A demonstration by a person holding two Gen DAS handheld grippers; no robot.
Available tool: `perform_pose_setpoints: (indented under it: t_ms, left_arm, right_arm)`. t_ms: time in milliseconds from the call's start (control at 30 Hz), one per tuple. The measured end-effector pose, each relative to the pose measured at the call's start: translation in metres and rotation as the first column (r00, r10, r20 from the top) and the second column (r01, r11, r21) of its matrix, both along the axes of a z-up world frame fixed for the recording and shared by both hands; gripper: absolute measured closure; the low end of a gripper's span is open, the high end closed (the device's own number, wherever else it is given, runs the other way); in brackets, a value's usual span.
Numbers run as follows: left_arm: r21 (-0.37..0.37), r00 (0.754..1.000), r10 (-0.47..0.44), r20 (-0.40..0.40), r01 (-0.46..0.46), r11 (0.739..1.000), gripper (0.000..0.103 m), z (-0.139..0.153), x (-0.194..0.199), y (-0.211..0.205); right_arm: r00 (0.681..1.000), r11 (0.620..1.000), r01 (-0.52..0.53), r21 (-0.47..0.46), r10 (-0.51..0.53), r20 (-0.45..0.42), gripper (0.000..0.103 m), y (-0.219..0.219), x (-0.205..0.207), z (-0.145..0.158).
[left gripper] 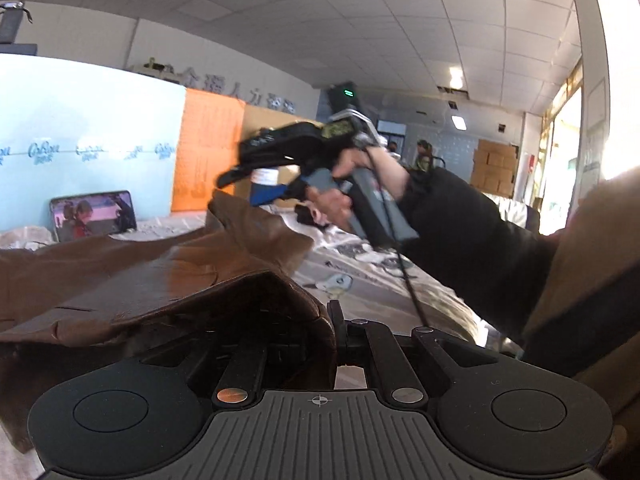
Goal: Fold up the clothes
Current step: 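Carry the brown vest with both grippers onto the bed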
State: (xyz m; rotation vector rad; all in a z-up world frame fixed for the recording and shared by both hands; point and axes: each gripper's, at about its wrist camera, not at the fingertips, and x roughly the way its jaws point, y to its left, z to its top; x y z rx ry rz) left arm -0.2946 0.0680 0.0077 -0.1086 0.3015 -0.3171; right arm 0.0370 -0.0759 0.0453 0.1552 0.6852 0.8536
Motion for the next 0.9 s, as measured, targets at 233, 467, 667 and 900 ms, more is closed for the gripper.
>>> perform_pose_setpoints:
  t_ms: [233,467,667,900]
  left_arm:
    - [0.019,0.994,-0.063,-0.094,0.065,0.998,0.095,-0.016,0.005,-0.009]
    - [-0.124,0.992,-0.108,0.069,0.116,0.985,0.096,-0.003,-0.009,0.018]
    - [-0.155,0.951,-0.167,0.259,0.212,0.965,0.095,0.016,-0.041,0.033]
    - [-0.182,0.942,-0.284,0.177,0.315,0.931,0.095,0.003,-0.056,0.023]
  right_arm:
    - [0.994,0.98,0.059,-0.188,-0.076,-0.082,0.083,0.059,0.036,-0.039]
    - [0.994,0.995,0.085,-0.056,-0.089,-0.067,0.1,0.017,0.026,-0.03]
    - [0.983,0.991,0.118,0.07,-0.127,0.132,0.1,-0.057,-0.036,0.022]
    - [0.964,0.984,0.171,0.049,-0.178,0.199,0.1,-0.146,-0.11,0.015]
